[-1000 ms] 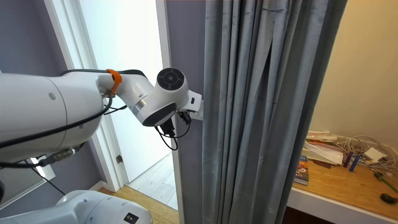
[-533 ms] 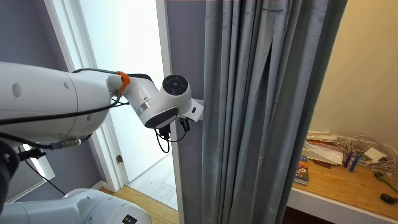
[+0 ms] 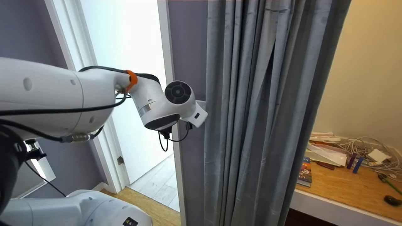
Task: Turn off the light switch
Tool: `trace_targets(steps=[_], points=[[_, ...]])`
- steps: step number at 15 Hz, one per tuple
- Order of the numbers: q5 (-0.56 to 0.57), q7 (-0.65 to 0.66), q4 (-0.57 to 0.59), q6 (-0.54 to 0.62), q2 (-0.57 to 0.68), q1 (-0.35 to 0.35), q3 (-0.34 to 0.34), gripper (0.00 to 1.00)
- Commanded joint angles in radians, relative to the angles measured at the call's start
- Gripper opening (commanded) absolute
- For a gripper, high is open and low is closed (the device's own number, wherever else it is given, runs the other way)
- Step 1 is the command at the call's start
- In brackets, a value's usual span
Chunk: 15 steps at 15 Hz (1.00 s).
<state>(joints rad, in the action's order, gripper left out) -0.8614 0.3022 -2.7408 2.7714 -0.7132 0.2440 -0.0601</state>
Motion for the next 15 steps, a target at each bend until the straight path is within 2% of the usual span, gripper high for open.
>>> trace_targets(steps=[1, 4, 6, 10, 15], points=[[-0.086, -0.006, 0.023, 0.120, 0.030, 0.046, -0.015, 0.23], [-0.131, -0.022, 0.027, 0.176, 0.046, 0.092, -0.042, 0.01], [-0.158, -0.034, 0.031, 0.205, 0.058, 0.130, -0.064, 0.00], [-0.239, -0.096, 0.054, 0.303, 0.068, 0.253, -0.137, 0.00], [-0.263, -0.143, 0.102, 0.437, 0.105, 0.398, -0.231, 0.00]])
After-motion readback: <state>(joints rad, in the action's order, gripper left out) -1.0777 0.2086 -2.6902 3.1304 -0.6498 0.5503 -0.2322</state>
